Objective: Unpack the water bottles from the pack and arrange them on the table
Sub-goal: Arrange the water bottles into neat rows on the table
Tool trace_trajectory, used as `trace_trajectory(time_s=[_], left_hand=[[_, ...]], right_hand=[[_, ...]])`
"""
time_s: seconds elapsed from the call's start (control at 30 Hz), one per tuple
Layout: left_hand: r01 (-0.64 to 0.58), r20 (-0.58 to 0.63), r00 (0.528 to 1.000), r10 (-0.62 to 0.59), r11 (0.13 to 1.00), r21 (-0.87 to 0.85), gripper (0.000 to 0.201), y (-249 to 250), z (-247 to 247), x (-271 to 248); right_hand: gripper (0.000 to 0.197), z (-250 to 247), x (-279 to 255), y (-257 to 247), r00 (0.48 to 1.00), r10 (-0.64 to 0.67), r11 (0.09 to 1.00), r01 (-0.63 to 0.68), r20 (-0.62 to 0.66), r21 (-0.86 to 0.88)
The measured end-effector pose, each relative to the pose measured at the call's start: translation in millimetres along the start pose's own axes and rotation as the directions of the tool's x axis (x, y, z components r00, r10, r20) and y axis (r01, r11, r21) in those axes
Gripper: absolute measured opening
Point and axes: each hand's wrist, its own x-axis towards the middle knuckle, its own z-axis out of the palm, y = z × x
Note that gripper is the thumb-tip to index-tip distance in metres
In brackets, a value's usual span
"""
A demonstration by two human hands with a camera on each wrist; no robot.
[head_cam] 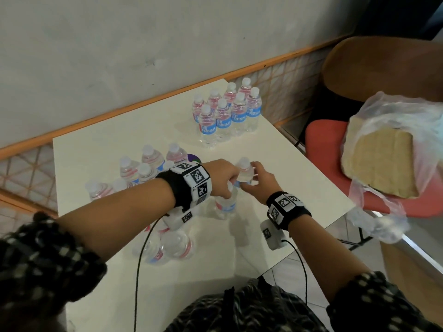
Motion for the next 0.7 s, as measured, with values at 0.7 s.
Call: trace_trajectory(time_s=[0.7], left_hand=[[0.167,-0.435,0.83,-0.35,0.899,-0.404,0.036,-0.5,-35.6,182.7]], right_hand=[[0.067,-98.7,114.3,88.8,0.981,0.144,0.966,-0.112,-0.126,0.233]])
